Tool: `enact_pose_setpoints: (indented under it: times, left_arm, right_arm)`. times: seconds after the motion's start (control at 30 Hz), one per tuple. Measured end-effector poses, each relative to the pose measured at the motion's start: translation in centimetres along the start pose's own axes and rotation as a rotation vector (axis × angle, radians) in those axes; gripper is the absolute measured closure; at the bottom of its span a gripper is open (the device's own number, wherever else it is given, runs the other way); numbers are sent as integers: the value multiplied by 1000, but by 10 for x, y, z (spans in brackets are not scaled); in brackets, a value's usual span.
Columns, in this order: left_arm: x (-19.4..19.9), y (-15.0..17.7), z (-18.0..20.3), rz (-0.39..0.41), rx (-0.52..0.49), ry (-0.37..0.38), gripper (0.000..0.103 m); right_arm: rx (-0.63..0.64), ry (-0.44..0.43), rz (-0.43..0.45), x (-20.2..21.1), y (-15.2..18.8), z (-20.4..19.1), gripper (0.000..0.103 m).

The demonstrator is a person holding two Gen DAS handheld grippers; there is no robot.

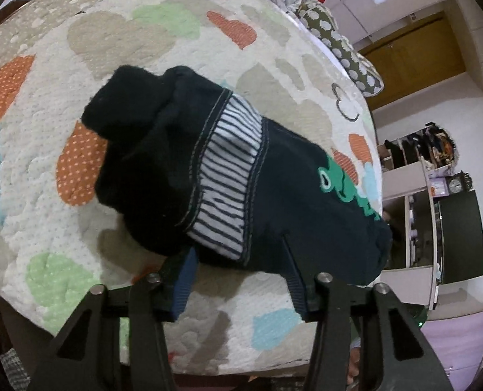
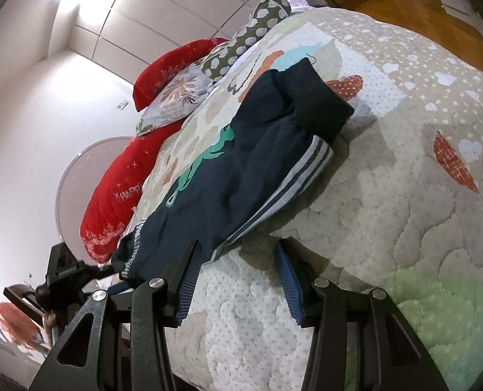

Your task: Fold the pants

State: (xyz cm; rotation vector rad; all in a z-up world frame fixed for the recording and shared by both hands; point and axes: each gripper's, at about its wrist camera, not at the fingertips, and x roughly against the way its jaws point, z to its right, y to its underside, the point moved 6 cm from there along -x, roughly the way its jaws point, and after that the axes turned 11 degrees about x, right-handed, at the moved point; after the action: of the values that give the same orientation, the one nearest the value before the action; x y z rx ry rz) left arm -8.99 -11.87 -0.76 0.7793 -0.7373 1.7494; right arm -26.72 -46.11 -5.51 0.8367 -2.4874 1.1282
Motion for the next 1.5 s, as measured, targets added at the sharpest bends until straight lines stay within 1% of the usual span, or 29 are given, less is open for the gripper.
enact_pose_setpoints:
  times: [0.03,0.13,0.27,0.33,0.4,0.43,0.47,0.5,0.57,0.6,0.63,0.67,0.77,0.83,0.9,0.93,1.0,1.07,1.17,1.2,1.23,1.27,1.3,1.37,1.43,1.5]
  left_arm:
    - [-1,0,0,-2,-4,-1,67]
    - [-4,0,-1,-8,6,5,75]
    - [-10,-7,2,-24,21,40,76]
    - [-19,-10,3,-52,43,61,75]
    - [-31,-12,3,-97,73,80,74]
    - [-32,-11,4,-101,71,83,79]
    - [-31,-11,8,-91,59,90,89]
    - [-28,-12,11,-82,43,92,99]
    - [-20,-13,17,-58,37,121,99]
    - [-16,-14,20,-49,34,131,99]
    - [-11,-15,24,-39,28,144,99]
    - [-4,-16,29,-28,17,159,99]
    - [10,-20,39,2,-7,185,99]
    - [16,-21,42,11,-16,197,99]
    - [19,-22,44,16,-21,206,99]
    - [21,-23,44,18,-24,210,99]
    - [23,-24,44,27,-29,211,99]
    - [25,-26,40,34,-30,212,99]
    - [25,-30,34,38,-21,218,99]
    - [24,-32,33,38,-16,219,99]
    - [22,-34,31,37,-11,218,99]
    - [20,-35,29,36,-7,216,99]
    - [18,-37,29,34,-4,214,99]
    - [17,-41,29,36,-4,210,99]
    - [14,-50,34,49,-15,197,99]
    - [12,-62,41,68,-26,181,99]
  right_arm:
    - [6,0,-1,0,0,0,53]
    - [20,4,1,1,2,-1,53]
    - [39,23,-3,1,3,-2,53]
    - [43,31,-11,-2,1,-3,53]
    - [40,35,-32,-3,-1,-4,53]
    - [33,32,-46,-2,-3,-5,53]
    - [24,22,-60,-1,-5,-8,49]
    - [16,-12,-69,1,-9,-13,49]
    - [4,-101,-78,2,-12,-27,49]
    - [-7,-170,-91,0,-12,-38,49]
    - [-13,-217,-107,-4,-11,-46,49]
    - [-18,-257,-128,-10,-10,-54,49]
    - [-70,-430,-236,-43,-2,-85,49]
    - [-104,-499,-280,-63,-1,-101,49]
    - [-122,-518,-305,-84,-2,-113,48]
    - [-116,-508,-308,-91,-4,-116,48]
    - [-101,-440,-301,-101,-8,-114,48]
    - [-102,-347,-255,-102,-17,-102,48]
    - [-77,-161,-140,-79,-36,-74,48]
    - [-75,-118,-124,-74,-40,-66,48]
    - [-79,-52,-106,-66,-46,-53,48]
    - [-84,7,-90,-59,-51,-41,51]
    - [-90,32,-79,-55,-55,-35,64]
    - [-129,52,-60,-45,-63,-20,80]
    - [-121,58,-36,-39,-75,-18,80]
    - [-76,62,-21,-37,-93,-24,80]
